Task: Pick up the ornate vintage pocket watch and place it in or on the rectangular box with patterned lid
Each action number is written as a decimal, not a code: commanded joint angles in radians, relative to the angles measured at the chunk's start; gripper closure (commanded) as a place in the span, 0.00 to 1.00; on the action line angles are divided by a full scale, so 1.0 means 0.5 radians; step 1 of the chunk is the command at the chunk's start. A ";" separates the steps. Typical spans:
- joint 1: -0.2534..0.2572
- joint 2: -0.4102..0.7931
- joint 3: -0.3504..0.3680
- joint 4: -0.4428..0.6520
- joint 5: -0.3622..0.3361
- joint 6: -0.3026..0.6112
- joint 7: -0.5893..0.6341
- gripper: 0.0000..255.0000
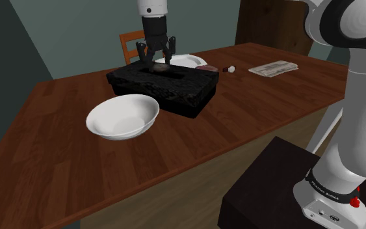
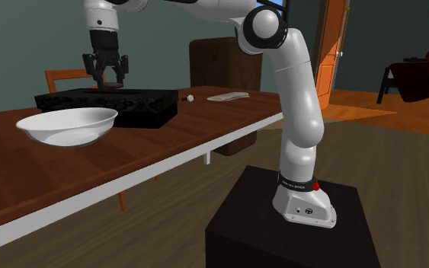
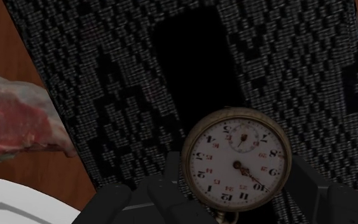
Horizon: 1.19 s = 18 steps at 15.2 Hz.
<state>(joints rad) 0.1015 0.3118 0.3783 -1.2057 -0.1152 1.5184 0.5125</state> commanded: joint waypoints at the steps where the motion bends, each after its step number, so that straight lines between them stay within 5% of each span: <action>1: 0.000 -0.001 0.000 -0.002 0.000 0.001 0.000 1.00; 3: 0.000 -0.001 0.000 -0.002 0.000 0.001 0.000 1.00; 4: 0.000 -0.001 0.000 -0.002 0.000 0.001 0.000 0.00; 9: 0.000 -0.001 0.000 -0.002 0.000 0.001 0.000 0.00; 13: 0.094 0.188 0.002 0.551 -0.076 -0.369 0.011 0.00; 18: 0.095 0.188 0.000 0.552 -0.076 -0.369 0.011 0.00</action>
<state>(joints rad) 0.1488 0.4049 0.3785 -0.9318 -0.1527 1.3353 0.5179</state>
